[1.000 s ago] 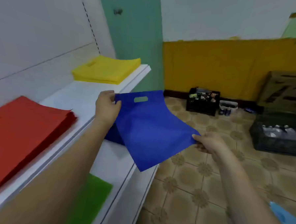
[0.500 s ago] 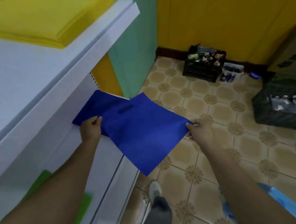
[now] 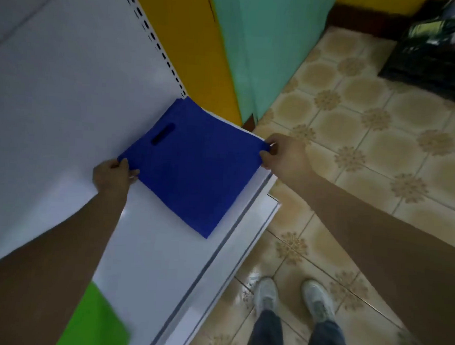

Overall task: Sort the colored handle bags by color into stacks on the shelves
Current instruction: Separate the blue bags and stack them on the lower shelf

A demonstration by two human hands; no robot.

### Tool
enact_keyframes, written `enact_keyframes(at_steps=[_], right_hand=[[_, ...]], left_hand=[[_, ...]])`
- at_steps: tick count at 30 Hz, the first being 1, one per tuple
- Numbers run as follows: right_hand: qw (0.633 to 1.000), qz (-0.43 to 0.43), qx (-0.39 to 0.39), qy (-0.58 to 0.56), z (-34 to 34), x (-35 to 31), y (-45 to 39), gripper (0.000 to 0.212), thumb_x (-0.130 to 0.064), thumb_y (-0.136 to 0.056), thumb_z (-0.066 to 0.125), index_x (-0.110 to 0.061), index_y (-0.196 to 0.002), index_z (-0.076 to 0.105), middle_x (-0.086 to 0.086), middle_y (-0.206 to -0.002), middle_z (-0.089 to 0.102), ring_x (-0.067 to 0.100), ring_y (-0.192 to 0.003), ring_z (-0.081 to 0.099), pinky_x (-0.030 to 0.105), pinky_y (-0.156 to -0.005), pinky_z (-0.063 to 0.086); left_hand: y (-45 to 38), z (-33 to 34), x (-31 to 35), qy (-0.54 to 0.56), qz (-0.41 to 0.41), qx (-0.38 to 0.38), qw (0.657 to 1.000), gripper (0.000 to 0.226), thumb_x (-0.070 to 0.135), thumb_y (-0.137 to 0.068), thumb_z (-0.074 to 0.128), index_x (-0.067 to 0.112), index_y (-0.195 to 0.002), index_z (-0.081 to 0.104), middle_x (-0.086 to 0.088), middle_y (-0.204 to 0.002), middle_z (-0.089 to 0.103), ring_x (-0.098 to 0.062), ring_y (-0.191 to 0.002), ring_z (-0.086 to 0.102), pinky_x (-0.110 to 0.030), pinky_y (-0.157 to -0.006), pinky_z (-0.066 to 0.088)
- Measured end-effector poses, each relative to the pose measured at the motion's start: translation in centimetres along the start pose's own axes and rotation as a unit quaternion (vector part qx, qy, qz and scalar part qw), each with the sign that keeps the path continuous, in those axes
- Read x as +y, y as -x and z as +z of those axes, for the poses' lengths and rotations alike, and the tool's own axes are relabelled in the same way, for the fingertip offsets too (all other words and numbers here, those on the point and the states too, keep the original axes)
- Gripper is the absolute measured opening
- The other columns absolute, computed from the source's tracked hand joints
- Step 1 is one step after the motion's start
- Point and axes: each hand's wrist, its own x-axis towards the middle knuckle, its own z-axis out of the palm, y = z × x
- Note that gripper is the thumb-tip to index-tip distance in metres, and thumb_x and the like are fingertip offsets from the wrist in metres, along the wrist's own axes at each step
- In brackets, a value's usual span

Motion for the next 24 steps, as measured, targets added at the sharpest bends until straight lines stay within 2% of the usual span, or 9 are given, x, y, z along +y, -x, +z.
enact_keyframes(at_steps=[3, 5, 8, 11, 15, 18, 20, 22, 24], right_hand=[[0.997, -0.023, -0.023, 0.065, 1.4, 0.6, -1.7, 0.042, -0.014, -0.091, 0.060, -0.012, -0.132, 0.049, 0.013, -0.119, 0.058, 0.021, -0.088, 0.059, 0.018, -0.070, 0.046], [0.974, -0.061, -0.020, 0.219, 1.3, 0.8, -1.7, 0.063, -0.027, -0.092, 0.060, -0.019, -0.148, 0.031, 0.010, -0.143, 0.038, 0.027, -0.117, 0.048, 0.030, -0.094, 0.045], [0.929, -0.126, -0.061, 0.341, 0.8, 1.3, -1.6, 0.079, -0.050, -0.090, 0.058, -0.025, -0.153, 0.016, 0.011, -0.159, 0.012, 0.034, -0.141, 0.021, 0.044, -0.112, 0.030], [0.915, -0.156, -0.156, 0.337, 0.2, 2.0, -2.1, 0.086, -0.055, -0.083, 0.065, -0.023, -0.149, 0.021, 0.012, -0.161, 0.006, 0.032, -0.145, 0.016, 0.044, -0.114, 0.026], [0.918, -0.179, -0.168, 0.311, -0.3, 1.8, -3.6, 0.055, -0.046, -0.083, 0.070, -0.017, -0.122, 0.045, 0.005, -0.129, 0.049, 0.027, -0.120, 0.039, 0.038, -0.094, 0.041], [0.905, -0.193, -0.162, 0.344, -0.2, 0.9, -4.6, 0.048, -0.051, -0.086, 0.064, -0.016, -0.114, 0.048, 0.004, -0.117, 0.050, 0.023, -0.107, 0.043, 0.037, -0.087, 0.042], [0.899, -0.203, -0.165, 0.352, 0.2, 0.9, -5.0, 0.049, -0.050, -0.086, 0.064, -0.015, -0.116, 0.047, 0.005, -0.120, 0.048, 0.024, -0.110, 0.044, 0.037, -0.089, 0.042], [0.898, -0.211, -0.184, 0.340, 0.5, 1.3, -4.8, 0.057, -0.051, -0.081, 0.069, -0.016, -0.119, 0.046, 0.005, -0.126, 0.046, 0.025, -0.114, 0.041, 0.038, -0.093, 0.041], [0.893, -0.223, -0.197, 0.338, 0.7, 1.6, -4.6, 0.062, -0.051, -0.077, 0.073, -0.018, -0.121, 0.044, 0.004, -0.130, 0.045, 0.026, -0.119, 0.038, 0.038, -0.097, 0.039]], left_hand=[[-0.4, 0.7, 0.1, -0.063, 0.011, 0.011, 0.998, 0.042, 0.028, -0.093, 0.061, 0.005, -0.128, 0.055, -0.015, -0.119, 0.061, -0.026, -0.100, 0.063, -0.038, -0.094, 0.052], [0.3, 1.5, 0.0, -0.071, -0.019, 0.010, 0.997, 0.060, 0.031, -0.092, 0.062, 0.006, -0.143, 0.042, -0.015, -0.136, 0.052, -0.029, -0.115, 0.057, -0.033, -0.095, 0.048], [0.8, 3.2, -0.5, -0.077, -0.024, -0.009, 0.997, 0.063, 0.026, -0.090, 0.064, 0.008, -0.145, 0.038, -0.014, -0.138, 0.050, -0.027, -0.111, 0.056, -0.030, -0.085, 0.047], [0.7, 4.0, -1.2, -0.144, 0.008, 0.001, 0.990, 0.064, 0.026, -0.090, 0.065, 0.010, -0.146, 0.038, -0.018, -0.140, 0.045, -0.032, -0.116, 0.054, -0.028, -0.082, 0.043], [0.3, 4.0, -1.5, -0.202, 0.014, -0.005, 0.979, 0.057, 0.025, -0.089, 0.068, 0.010, -0.139, 0.046, -0.018, -0.138, 0.047, -0.032, -0.110, 0.057, -0.029, -0.078, 0.044], [-0.1, 3.5, -1.4, -0.227, 0.020, -0.038, 0.973, 0.058, 0.022, -0.085, 0.070, 0.007, -0.137, 0.049, -0.017, -0.131, 0.056, -0.034, -0.108, 0.061, -0.034, -0.087, 0.050], [-0.5, 3.1, -1.4, -0.227, 0.004, -0.051, 0.973, 0.053, 0.021, -0.081, 0.070, 0.007, -0.129, 0.054, -0.015, -0.122, 0.060, -0.035, -0.105, 0.062, -0.043, -0.093, 0.053], [-0.8, 2.8, -1.4, -0.227, -0.010, -0.053, 0.972, 0.022, 0.015, -0.080, 0.070, 0.010, -0.098, 0.060, -0.009, -0.094, 0.058, -0.031, -0.096, 0.061, -0.049, -0.091, 0.054], [-0.9, 2.7, -1.4, -0.226, -0.012, -0.058, 0.972, 0.030, 0.010, -0.080, 0.067, 0.021, -0.068, 0.043, -0.001, -0.072, 0.045, -0.025, -0.085, 0.055, -0.053, -0.088, 0.055]])
